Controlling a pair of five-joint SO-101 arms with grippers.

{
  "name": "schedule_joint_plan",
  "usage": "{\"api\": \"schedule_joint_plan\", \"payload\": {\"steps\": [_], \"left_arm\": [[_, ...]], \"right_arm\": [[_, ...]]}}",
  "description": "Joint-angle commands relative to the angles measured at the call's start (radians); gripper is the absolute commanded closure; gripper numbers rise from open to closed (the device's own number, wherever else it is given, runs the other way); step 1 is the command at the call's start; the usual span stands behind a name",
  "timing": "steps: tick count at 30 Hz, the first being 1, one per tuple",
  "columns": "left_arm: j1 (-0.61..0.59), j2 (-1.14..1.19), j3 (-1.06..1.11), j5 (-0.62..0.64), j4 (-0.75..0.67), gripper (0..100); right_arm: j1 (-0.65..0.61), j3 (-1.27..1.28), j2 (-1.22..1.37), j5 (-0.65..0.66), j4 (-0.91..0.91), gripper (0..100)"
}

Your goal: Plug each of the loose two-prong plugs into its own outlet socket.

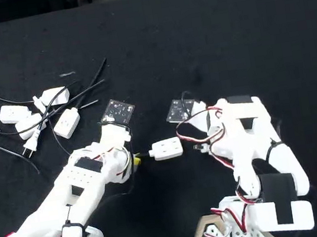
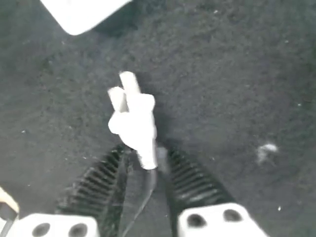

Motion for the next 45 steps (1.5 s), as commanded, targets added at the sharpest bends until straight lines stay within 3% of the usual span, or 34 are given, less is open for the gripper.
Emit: {"api": "schedule_joint_plan", "payload": {"steps": [1, 8, 15, 17, 21, 24, 29, 36, 45], "left_arm": [[-0.002, -0.003, -0.004, 0.002, -0.009, 78], [-0.002, -0.003, -0.004, 0.002, -0.012, 78], [-0.004, -0.006, -0.004, 0.002, -0.011, 78], [-0.004, -0.009, -0.004, 0.002, -0.009, 78], [-0.012, -0.012, -0.004, 0.002, -0.008, 78], [-0.013, -0.012, -0.004, 0.002, -0.006, 78], [-0.015, -0.014, -0.038, 0.002, 0.061, 78], [-0.015, -0.112, -0.085, 0.005, 0.158, 78], [-0.013, -0.459, -0.107, 0.006, 0.195, 78]], "right_arm": [[0.002, -0.005, -0.064, -0.051, 0.012, 98.8], [-0.020, -0.054, -0.302, -0.213, 0.133, 98.8], [-0.083, -0.039, -0.530, -0.474, 0.054, 98.8], [-0.129, -0.045, -0.535, -0.516, 0.055, 98.8], [-0.281, -0.031, -0.541, -0.761, 0.037, 98.8], [-0.402, 0.039, -0.559, -0.859, -0.061, 98.8], [-0.509, 0.242, -0.671, -0.891, -0.238, 98.8], [-0.512, 0.377, -0.895, -0.899, -0.236, 98.8], [-0.512, 0.516, -1.133, -0.984, -0.245, 98.8]]}}
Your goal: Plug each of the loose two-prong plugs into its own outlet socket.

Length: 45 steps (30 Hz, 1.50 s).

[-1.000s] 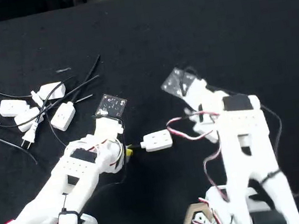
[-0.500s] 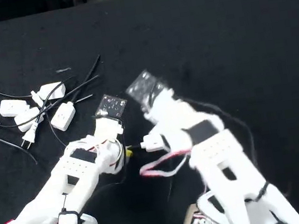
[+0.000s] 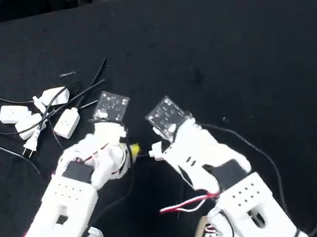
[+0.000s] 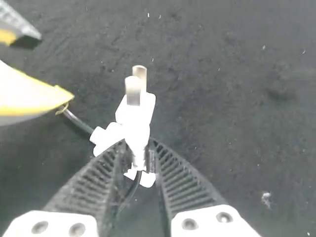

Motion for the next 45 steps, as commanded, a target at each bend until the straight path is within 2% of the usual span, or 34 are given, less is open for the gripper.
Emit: {"api": "schedule_joint_plan", "payload": {"steps": [1, 10, 19, 24, 31, 34, 39, 45], "left_arm": [[-0.013, -0.180, -0.058, 0.005, -0.003, 78], [0.087, -0.362, 0.019, 0.006, -0.058, 78], [0.105, -0.560, 0.246, 0.006, -0.287, 79], [0.064, -0.677, 0.323, 0.000, -0.293, 85], [-0.028, -0.842, 0.375, 0.008, -0.287, 85], [-0.002, -0.898, 0.397, 0.008, -0.287, 85], [0.107, -0.927, 0.424, 0.002, -0.287, 85], [0.111, -0.931, 0.417, 0.003, -0.288, 85]], "right_arm": [[-0.015, 0.041, -0.143, -0.031, -0.026, 98.8], [-0.015, 0.119, -0.309, -0.031, -0.026, 98.8], [-0.081, 0.171, -0.311, -0.029, -0.097, 98.8], [-0.081, 0.176, -0.311, -0.029, -0.097, 98.8], [-0.081, 0.176, -0.311, -0.028, -0.097, 98.8], [-0.084, 0.176, -0.309, -0.028, -0.097, 98.8], [-0.084, 0.176, -0.309, -0.026, -0.097, 98.8], [-0.086, 0.174, -0.309, -0.028, -0.097, 98.8]]}}
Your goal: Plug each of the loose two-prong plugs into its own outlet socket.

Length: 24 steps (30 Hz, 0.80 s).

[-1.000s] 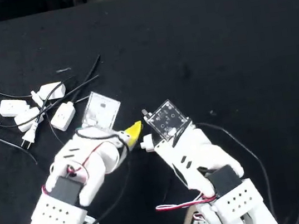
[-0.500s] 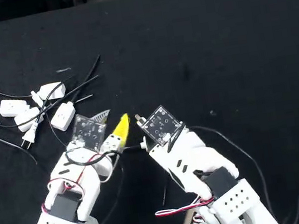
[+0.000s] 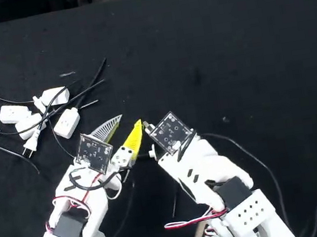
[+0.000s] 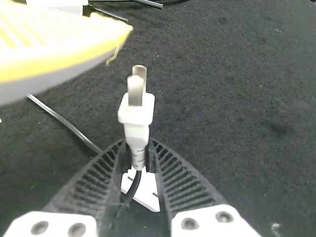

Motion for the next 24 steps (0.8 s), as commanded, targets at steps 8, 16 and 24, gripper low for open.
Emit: {"api": "schedule_joint_plan", "payload": {"steps": [8, 16, 24], "left_arm": [[0.018, -0.020, -0.027, 0.003, -0.023, 85], [0.016, -0.020, -0.027, 0.003, -0.023, 85], [0.016, -0.020, -0.021, 0.002, -0.023, 85]], "right_arm": [[-0.017, -0.016, -0.015, -0.005, -0.023, 98.8], [-0.017, -0.119, 0.143, -0.008, -0.014, 98.8], [-0.017, -0.179, 0.397, -0.009, -0.141, 98.8]]}}
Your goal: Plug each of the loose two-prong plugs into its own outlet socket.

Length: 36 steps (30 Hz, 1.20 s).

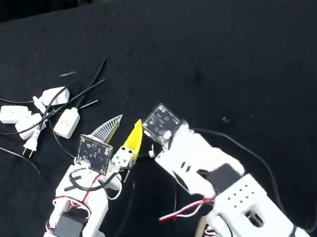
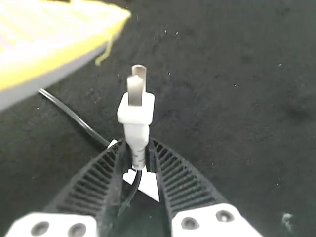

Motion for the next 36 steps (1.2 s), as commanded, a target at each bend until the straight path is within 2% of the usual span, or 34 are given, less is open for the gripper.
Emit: {"api": "schedule_joint_plan", "payload": {"steps": [1, 11, 15, 29, 36], "left_arm": [[0.010, -0.014, -0.016, 0.002, -0.020, 85], [0.010, -0.014, 0.002, 0.002, -0.021, 85], [0.010, -0.014, 0.001, 0.002, -0.035, 85], [0.008, -0.012, 0.070, 0.000, -0.055, 85], [-0.081, -0.014, 0.074, 0.002, -0.049, 85]], "right_arm": [[-0.015, -0.071, 0.084, -0.009, -0.077, 98.8], [-0.018, -0.099, 0.084, -0.028, -0.054, 98.8], [-0.069, -0.111, 0.084, -0.061, -0.034, 98.8], [-0.071, -0.113, 0.084, -0.061, -0.034, 98.8], [-0.071, -0.113, 0.084, -0.066, -0.032, 98.8]]}}
